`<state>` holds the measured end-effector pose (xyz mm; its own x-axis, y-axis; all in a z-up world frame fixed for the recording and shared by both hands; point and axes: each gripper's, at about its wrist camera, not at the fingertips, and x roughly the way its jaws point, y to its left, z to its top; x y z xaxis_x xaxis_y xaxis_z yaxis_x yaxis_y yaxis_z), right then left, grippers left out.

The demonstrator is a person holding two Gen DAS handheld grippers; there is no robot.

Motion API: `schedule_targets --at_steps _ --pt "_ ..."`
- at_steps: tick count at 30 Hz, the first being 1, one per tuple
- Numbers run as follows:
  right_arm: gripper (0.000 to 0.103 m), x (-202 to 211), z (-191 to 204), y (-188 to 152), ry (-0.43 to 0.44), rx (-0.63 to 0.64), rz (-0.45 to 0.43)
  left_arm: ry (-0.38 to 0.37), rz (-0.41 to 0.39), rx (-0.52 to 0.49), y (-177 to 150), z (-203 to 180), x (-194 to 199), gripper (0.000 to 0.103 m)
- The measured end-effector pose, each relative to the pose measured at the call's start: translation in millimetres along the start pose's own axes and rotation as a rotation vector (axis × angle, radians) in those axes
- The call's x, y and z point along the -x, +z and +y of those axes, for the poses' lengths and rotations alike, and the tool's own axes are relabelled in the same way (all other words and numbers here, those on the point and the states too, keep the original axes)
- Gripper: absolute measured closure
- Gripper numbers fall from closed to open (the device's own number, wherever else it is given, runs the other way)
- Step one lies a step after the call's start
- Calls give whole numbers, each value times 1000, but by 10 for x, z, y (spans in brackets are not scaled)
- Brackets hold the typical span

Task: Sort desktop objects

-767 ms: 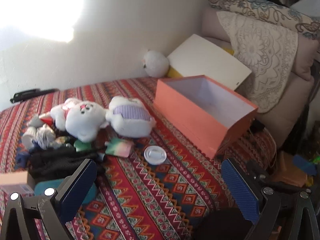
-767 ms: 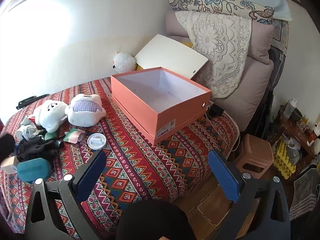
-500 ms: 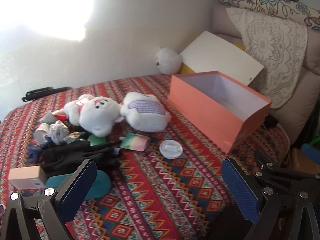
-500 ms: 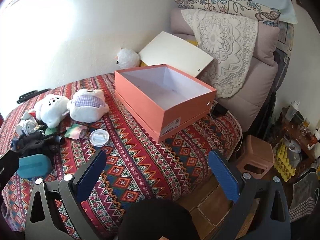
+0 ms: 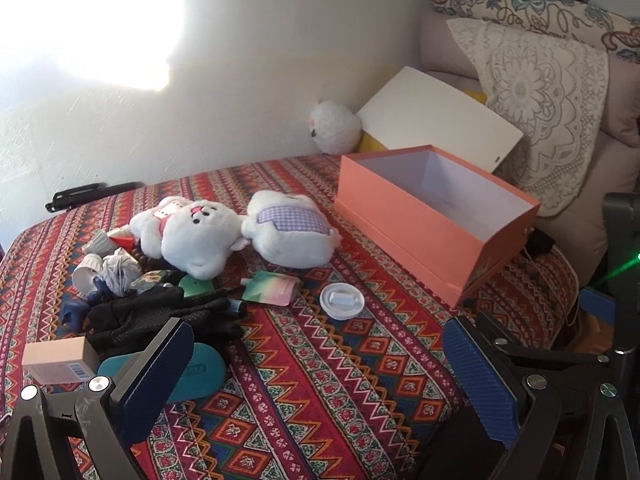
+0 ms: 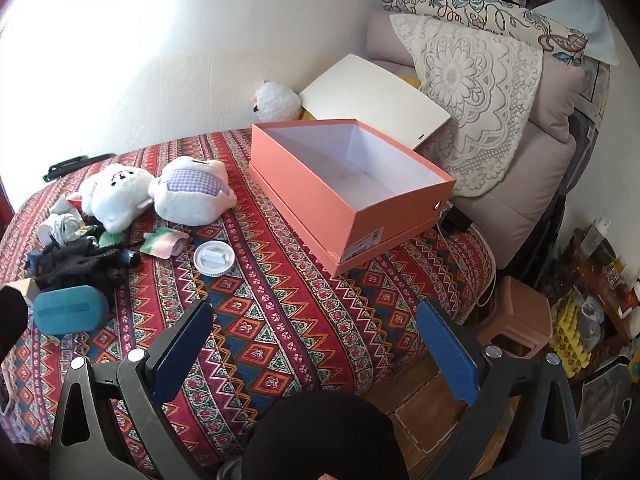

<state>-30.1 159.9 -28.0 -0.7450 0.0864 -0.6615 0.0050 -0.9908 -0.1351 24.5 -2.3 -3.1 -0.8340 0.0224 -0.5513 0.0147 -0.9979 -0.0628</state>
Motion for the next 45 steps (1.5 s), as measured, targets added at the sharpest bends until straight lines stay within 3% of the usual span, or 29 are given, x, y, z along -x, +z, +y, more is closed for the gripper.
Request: schedule_targets --at_steps 45 --pt "0 41 -21 31 -13 -8 -9 7 11 8 -8 6 -48 0"
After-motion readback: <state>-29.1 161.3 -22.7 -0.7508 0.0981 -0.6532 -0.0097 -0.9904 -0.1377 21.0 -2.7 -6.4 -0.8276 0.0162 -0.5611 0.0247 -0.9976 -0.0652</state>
